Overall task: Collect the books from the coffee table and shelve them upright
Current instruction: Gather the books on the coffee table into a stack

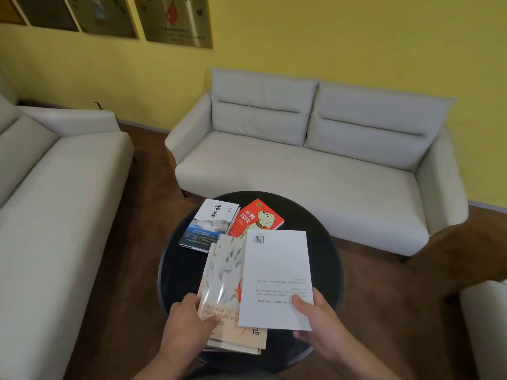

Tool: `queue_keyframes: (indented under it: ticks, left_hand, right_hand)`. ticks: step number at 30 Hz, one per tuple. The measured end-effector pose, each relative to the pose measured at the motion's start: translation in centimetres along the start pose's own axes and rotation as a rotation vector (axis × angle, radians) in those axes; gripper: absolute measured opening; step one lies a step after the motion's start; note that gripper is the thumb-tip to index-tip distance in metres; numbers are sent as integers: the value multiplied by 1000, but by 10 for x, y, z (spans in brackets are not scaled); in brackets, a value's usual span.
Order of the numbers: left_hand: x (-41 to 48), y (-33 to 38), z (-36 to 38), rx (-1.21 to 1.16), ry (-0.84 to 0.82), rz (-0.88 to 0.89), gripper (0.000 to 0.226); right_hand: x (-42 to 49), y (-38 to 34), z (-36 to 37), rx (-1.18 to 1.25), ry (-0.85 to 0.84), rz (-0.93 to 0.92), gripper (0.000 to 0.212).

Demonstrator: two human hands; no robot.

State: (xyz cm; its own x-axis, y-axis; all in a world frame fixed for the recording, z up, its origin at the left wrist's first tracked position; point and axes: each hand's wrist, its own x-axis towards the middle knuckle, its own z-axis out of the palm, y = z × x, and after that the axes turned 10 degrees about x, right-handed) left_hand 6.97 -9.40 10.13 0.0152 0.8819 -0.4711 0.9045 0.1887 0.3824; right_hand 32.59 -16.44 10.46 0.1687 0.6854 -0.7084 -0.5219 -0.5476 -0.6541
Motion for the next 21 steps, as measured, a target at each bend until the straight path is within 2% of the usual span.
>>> queue_keyframes:
  ticks: [7, 11, 16, 18, 21]
  left_hand:
    - [7, -2, -8, -15, -80, 29, 42]
    - [11, 3, -15, -61, -98, 26, 35]
    - [19, 4, -24, -99, -168, 49, 30]
    - [23, 2, -27, -168, -206, 70, 30]
    - [23, 0, -38, -403, -254, 43, 24]
  right_hand:
    - [3, 12, 19, -65, 22, -11, 36]
    - [-2, 19, 34, -87, 16, -19, 30]
    - [-4, 23, 46, -91, 88, -39, 27]
    - [-4, 23, 48, -59, 103, -20, 31]
    - [-3, 25, 48, 42, 114, -16, 34]
